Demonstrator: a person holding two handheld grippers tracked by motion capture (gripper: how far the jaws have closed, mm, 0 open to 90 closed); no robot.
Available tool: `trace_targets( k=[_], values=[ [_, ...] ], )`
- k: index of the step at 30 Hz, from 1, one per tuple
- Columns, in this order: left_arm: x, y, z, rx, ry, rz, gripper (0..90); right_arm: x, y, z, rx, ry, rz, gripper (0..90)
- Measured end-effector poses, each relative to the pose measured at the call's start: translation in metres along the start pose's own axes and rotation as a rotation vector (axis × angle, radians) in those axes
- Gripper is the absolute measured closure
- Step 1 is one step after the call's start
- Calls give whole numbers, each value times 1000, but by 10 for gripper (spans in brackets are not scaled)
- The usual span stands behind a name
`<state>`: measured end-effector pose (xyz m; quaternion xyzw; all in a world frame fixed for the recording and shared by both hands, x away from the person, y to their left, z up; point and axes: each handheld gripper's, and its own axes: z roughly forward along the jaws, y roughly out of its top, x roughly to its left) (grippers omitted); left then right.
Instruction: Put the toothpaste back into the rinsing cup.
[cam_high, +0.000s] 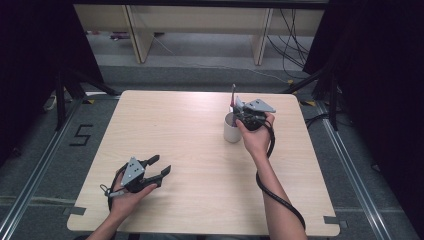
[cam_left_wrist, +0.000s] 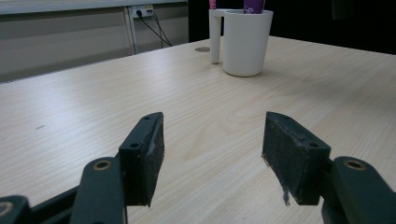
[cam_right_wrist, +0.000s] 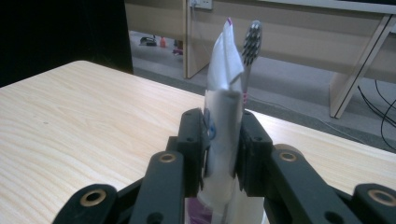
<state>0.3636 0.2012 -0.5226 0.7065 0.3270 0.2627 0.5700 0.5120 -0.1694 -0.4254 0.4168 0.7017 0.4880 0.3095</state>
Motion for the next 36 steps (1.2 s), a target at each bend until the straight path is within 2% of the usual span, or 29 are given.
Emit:
trace_targets(
  k=[3,5,8,10,12,14,16,18,19,20,21,23,27,28,29,31,32,35,36],
  values=[
    [0,-1,1,-15,-7,-3,386,0,1,0,6,0,-2,742],
    [0,-1,1,-13,-6,-2,386,1,1,1,8,-4,24,731],
    [0,-1,1,-14,-7,-3,386,1,1,1,11,-1,29,698],
    [0,-1,1,-15,-7,-4,386,0,2,2,8,-3,14,668],
    [0,-1,1,-15,-8,-3,386,2,2,1,21,-2,38,619],
    [0,-1,1,-15,-8,-3,385,1,2,1,20,-3,21,581],
    [0,-1,1,-15,-8,-4,385,2,2,0,32,0,52,540],
    [0,-1,1,-15,-7,-4,385,0,2,-2,19,3,29,496],
    [0,-1,1,-14,-7,-4,385,0,2,-3,30,8,35,475],
    [0,-1,1,-14,-7,-3,385,0,3,-5,28,-1,29,466],
    [0,0,1,-13,-7,-3,385,0,3,-7,36,8,50,452],
    [0,0,0,-1,0,0,385,-1,3,-11,36,-3,37,415],
    [0,0,0,0,1,1,385,-3,0,-21,56,18,37,385],
    [0,0,0,1,1,2,385,-4,-2,-23,62,28,25,383],
    [0,0,0,1,2,2,385,-3,-5,-26,69,39,34,380],
    [0,0,0,1,2,2,385,-2,-9,-32,89,31,22,378],
    [0,0,0,1,3,2,385,-1,-12,-35,94,38,39,378],
    [0,0,0,1,4,1,385,-4,-20,-43,110,42,11,378],
    [0,0,0,1,4,-1,385,-3,-23,-47,114,40,25,378]
  ],
)
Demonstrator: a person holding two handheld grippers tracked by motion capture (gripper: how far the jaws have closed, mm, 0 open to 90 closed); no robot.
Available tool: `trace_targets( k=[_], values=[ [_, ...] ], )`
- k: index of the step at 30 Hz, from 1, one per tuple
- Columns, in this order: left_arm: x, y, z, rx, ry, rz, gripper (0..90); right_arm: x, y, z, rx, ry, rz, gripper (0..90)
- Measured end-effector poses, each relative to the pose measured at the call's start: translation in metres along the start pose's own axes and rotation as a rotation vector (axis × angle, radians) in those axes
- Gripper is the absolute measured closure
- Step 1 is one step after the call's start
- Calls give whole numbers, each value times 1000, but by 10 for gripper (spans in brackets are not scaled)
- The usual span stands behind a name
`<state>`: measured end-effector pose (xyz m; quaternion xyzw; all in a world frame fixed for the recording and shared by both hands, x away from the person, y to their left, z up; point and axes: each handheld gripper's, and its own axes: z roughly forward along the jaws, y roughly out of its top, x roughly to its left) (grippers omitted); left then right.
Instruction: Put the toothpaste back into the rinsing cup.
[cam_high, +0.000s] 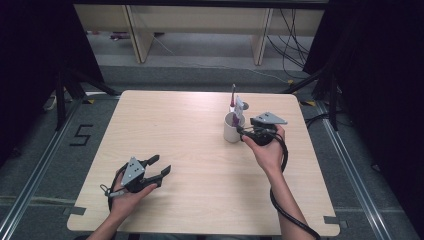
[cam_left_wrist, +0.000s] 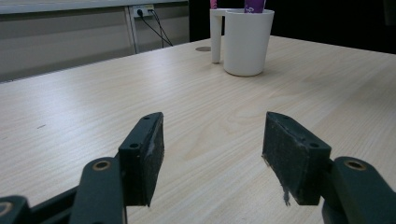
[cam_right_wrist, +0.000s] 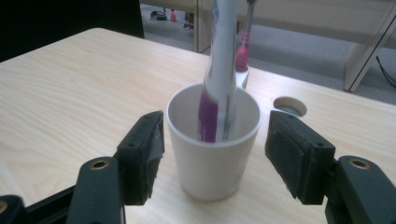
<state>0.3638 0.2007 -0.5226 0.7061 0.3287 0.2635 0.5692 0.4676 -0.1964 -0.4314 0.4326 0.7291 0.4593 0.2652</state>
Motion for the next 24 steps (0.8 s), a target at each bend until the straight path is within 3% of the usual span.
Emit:
trace_targets(
  k=[4,6,10,12,13,14,16,17,24],
  values=[
    [0,0,0,1,1,0,385,0,-11,-8,5,0,20,379],
    [0,0,0,2,1,3,385,-3,-16,-11,8,21,-1,379],
    [0,0,0,4,1,2,385,0,-26,-16,20,27,50,381],
    [0,0,0,3,2,0,385,-1,-33,-17,16,15,30,382],
    [0,0,0,3,2,0,385,-6,-38,-18,23,18,-14,382],
    [0,0,0,2,2,0,385,-6,-41,-18,17,13,-21,382],
    [0,0,0,3,2,1,385,-2,-49,-20,37,19,58,386],
    [0,0,0,4,3,1,385,-3,-53,-20,25,25,39,386],
    [0,0,0,4,4,1,385,-1,-73,-29,27,20,81,393]
  ],
)
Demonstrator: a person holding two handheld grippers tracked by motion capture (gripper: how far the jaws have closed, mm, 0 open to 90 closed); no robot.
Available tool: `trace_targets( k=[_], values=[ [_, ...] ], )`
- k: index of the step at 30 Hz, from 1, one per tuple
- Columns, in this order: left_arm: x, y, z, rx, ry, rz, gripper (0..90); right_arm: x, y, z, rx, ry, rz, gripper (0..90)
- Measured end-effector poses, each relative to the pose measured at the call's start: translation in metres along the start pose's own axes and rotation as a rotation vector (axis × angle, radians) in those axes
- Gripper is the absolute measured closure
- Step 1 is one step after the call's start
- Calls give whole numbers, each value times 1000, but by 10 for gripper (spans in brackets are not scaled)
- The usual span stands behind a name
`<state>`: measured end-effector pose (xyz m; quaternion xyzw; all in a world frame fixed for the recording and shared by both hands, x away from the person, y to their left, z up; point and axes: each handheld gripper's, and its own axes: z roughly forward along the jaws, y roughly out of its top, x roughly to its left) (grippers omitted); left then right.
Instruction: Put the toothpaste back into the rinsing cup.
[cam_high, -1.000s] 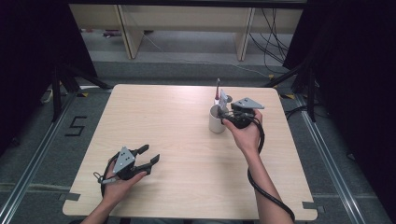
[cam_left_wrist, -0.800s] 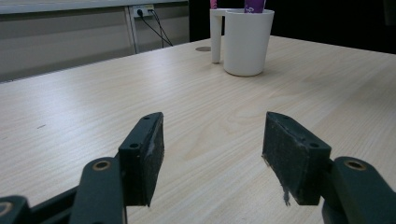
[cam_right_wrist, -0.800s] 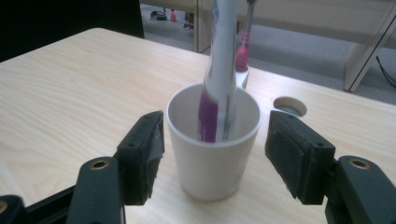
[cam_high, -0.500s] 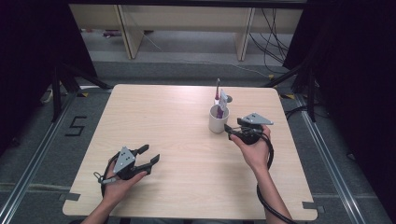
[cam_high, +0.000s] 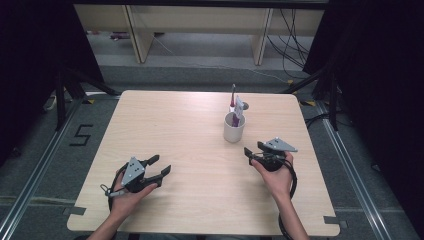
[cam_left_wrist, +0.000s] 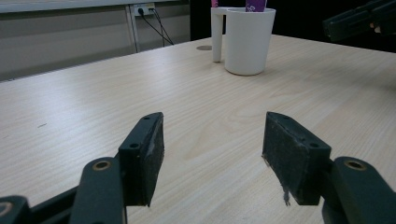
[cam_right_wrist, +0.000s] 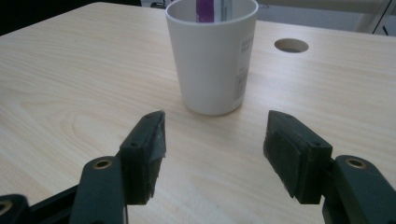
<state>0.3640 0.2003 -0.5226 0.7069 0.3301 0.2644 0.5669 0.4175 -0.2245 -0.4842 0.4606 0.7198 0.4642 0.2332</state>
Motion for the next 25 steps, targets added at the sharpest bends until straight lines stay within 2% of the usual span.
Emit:
trace_targets(
  k=[3,4,5,7,8,9,10,11,12,14,15,16,20,25],
  values=[
    [0,0,0,4,0,3,385,-3,-6,-3,0,-3,-39,395],
    [0,0,0,4,0,3,385,-1,-8,-4,13,8,1,395],
    [0,0,0,3,0,2,385,-2,-9,-4,-2,-18,-11,396],
    [0,0,0,1,-1,0,385,-3,-11,-5,-3,-15,-28,397],
    [0,0,0,0,-2,-1,385,-1,-12,-6,1,-11,-5,398],
    [0,0,0,1,-3,-2,384,-2,-13,-5,-14,-2,-19,399],
    [0,0,0,0,-3,-2,384,0,-15,-6,-3,-6,6,399],
    [1,0,0,0,-4,-3,383,-1,-16,-5,-15,4,-5,400],
    [1,0,0,0,-6,-4,383,1,-18,-7,-7,-6,8,402],
    [1,0,0,1,-10,-3,382,0,-19,-7,-29,-14,-32,403],
    [1,0,0,2,-11,-3,382,-1,-19,-8,-28,-15,-38,403],
    [1,0,1,4,-15,-2,381,-2,-19,-7,-30,2,-36,403],
    [1,0,1,9,-16,4,378,1,-22,-7,-44,-3,-7,403],
    [1,0,2,8,-21,-5,378,1,-23,-8,-52,-7,-9,403]
  ],
)
